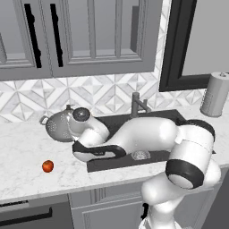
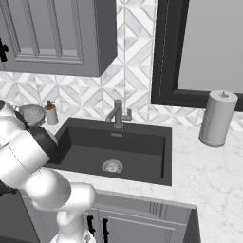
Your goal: Put the colander in the sink, put the apple in the colander, and turn on the sink faucet and pour water over the colander.
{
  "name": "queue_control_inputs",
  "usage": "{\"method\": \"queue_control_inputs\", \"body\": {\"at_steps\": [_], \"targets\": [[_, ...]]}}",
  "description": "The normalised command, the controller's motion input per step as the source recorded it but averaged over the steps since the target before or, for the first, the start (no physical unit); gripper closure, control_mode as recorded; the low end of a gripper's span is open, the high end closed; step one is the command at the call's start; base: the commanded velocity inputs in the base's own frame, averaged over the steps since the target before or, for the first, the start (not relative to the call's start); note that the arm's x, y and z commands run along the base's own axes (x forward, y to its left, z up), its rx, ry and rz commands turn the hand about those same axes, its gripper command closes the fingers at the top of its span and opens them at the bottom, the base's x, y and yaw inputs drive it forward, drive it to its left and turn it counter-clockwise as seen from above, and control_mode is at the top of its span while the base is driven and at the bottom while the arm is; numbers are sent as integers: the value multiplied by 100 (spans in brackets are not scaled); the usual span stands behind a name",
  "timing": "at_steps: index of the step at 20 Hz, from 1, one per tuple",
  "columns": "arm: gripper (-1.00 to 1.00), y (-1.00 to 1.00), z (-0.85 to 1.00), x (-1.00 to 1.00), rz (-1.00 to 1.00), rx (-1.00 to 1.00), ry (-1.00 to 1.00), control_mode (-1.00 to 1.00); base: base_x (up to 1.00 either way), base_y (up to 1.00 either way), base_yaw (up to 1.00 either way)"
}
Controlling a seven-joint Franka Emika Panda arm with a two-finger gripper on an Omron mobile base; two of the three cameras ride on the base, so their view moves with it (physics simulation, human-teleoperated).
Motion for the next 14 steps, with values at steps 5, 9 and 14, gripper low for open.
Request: {"method": "queue_control_inputs", "body": {"at_steps": [5,9,14], "targets": [[100,-29,15,-26,-56,4,13,-100,0,0,0],[100,-30,14,-3,-60,2,16,-100,0,0,0],[100,-36,13,0,-60,3,18,-100,0,0,0]]}}
